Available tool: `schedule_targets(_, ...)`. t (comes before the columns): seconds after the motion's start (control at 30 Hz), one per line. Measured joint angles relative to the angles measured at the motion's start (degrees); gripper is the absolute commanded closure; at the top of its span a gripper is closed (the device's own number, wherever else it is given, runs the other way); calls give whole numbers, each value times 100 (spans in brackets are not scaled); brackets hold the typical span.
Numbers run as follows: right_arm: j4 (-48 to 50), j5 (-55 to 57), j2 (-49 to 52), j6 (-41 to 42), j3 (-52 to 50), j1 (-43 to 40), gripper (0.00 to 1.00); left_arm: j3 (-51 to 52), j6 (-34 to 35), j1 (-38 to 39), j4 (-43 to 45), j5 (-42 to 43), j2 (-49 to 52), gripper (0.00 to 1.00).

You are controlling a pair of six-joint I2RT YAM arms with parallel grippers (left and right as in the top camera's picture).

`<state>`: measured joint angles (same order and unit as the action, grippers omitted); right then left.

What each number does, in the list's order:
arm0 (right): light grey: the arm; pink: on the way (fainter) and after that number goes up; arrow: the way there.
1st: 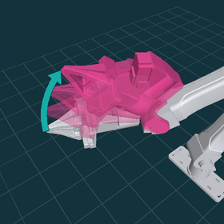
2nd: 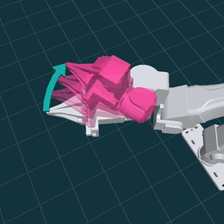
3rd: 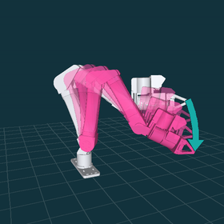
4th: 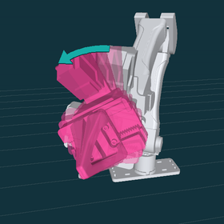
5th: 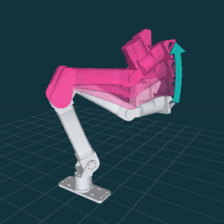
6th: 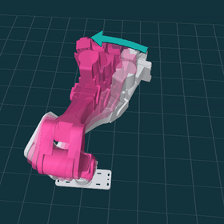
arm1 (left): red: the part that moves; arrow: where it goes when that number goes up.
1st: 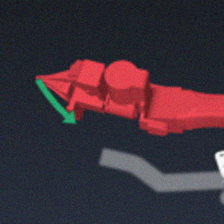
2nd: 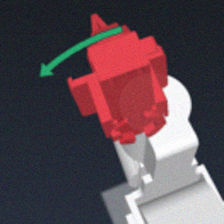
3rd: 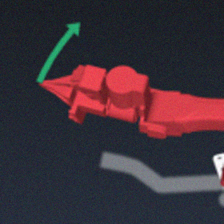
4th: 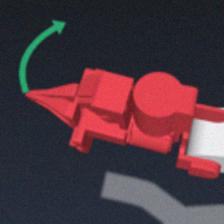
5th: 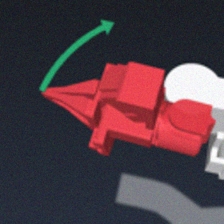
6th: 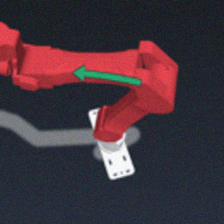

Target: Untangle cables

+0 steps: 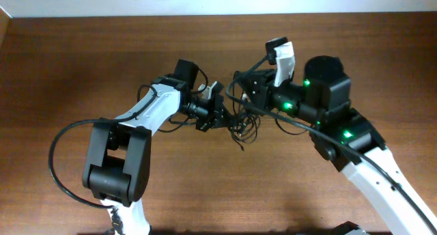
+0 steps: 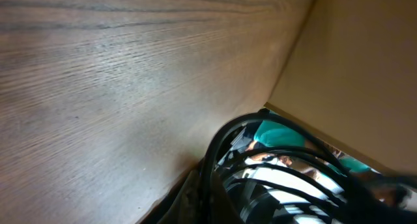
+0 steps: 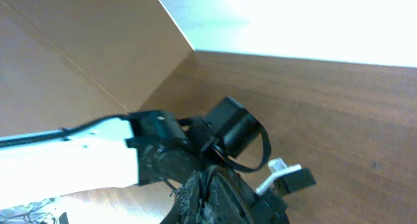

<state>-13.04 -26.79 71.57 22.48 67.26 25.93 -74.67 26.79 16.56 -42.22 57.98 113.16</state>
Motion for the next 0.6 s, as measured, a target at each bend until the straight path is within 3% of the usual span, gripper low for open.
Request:
schedule_targets(0.17, -212, 0, -81, -306, 0, 2, 96, -2, -199, 0, -109, -153, 0, 100)
schedule_targets(0.27, -855, -2, -50, -695, 11, 4, 96, -2, -291, 0, -133, -275, 0, 100)
schedule_targets(0.4, -1314, -2, 575, -973, 11, 4, 93, -2, -328, 0, -131, -363, 0, 100)
schedule_targets(0.6, -166, 0, 1290, -1088, -2, 4, 96, -2, -461, 0, -245, -393, 0, 100)
